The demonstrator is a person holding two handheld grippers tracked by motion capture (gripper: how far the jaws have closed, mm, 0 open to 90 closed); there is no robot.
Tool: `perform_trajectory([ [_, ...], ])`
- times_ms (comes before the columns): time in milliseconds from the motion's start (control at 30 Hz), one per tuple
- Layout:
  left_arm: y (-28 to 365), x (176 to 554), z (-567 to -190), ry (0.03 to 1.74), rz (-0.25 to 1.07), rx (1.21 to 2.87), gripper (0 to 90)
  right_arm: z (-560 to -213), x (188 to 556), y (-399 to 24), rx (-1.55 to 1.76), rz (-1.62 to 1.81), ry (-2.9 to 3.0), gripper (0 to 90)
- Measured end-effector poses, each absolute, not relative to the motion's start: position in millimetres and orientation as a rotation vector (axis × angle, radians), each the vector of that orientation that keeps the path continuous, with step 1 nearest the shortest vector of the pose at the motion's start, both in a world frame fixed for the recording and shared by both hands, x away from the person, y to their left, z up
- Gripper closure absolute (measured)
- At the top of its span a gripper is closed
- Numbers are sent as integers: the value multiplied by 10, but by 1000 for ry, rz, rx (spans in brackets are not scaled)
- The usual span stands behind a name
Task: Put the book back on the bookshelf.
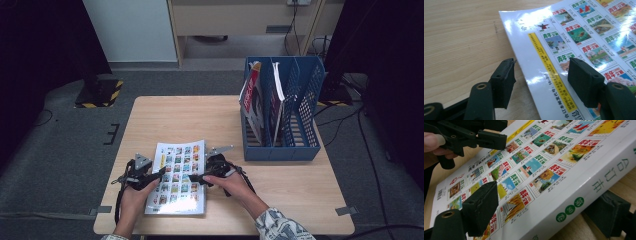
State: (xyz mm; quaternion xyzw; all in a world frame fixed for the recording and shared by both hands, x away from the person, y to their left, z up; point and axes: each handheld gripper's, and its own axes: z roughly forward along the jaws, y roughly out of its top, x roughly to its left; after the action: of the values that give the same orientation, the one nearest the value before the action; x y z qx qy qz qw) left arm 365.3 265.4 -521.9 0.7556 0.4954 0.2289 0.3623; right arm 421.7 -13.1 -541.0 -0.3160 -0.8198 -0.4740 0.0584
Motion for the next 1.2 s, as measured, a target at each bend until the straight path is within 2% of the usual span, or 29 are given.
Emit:
perform_trajectory([
  [233,2681,3655,-5257,1295,548,1900,377,-5415,4301,15,-933,-1434,-2460,195],
  [567,2695,3661,-5270,1301,534,1887,371,-5398,4332,118,-954,-1408,-2442,147],
  [833,2711,3665,-5280,1310,509,1867,369,-5316,4394,140,-957,-1361,-2419,246],
  [1200,2719,3665,-5278,1323,503,1858,368,-5203,4396,342,-921,-1302,-2458,168],
])
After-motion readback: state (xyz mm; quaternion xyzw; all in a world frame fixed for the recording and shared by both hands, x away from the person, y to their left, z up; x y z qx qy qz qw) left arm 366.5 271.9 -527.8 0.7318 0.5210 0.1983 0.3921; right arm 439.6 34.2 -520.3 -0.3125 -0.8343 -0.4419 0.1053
